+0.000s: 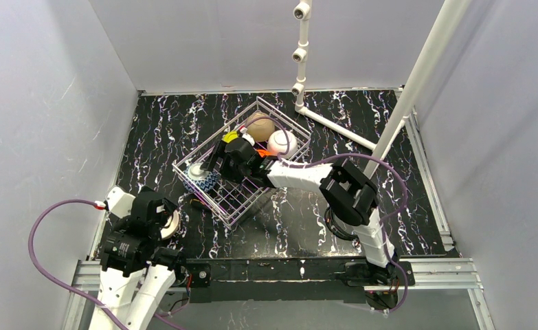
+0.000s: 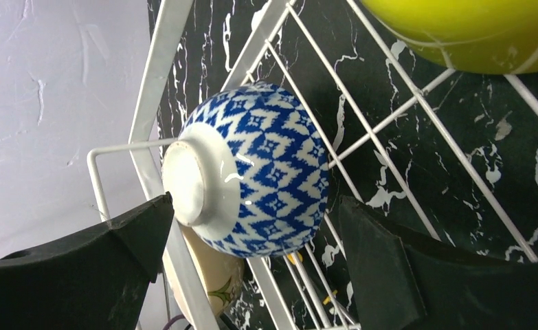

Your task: Load the bowls into the dish rack

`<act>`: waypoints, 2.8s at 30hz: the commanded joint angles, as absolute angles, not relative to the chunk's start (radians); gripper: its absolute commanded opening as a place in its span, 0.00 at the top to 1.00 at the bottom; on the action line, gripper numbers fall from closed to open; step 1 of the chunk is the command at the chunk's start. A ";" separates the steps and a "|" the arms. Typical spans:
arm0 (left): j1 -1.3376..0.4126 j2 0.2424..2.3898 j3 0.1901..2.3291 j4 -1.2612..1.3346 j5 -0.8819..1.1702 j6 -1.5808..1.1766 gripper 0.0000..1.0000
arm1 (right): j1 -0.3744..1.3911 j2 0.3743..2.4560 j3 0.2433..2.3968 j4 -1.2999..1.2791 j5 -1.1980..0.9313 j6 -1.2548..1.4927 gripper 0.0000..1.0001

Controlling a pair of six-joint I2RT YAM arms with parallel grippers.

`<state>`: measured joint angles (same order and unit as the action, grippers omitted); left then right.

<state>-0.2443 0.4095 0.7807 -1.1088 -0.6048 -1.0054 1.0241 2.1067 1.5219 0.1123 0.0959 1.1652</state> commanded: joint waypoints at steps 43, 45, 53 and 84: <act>-0.239 0.403 0.792 -1.131 -0.658 -0.997 0.09 | 1.062 2.083 1.508 0.286 0.286 1.128 0.38; -0.239 0.403 0.790 -1.131 -0.657 -0.996 0.09 | 1.063 2.082 1.512 0.304 0.299 1.070 0.38; -0.239 0.411 0.792 -1.131 -0.658 -0.995 0.09 | 1.061 2.099 1.502 0.352 0.293 0.963 0.37; -0.239 0.517 0.754 -1.060 -0.519 -0.964 0.04 | 1.026 2.045 1.500 0.261 0.354 0.928 0.01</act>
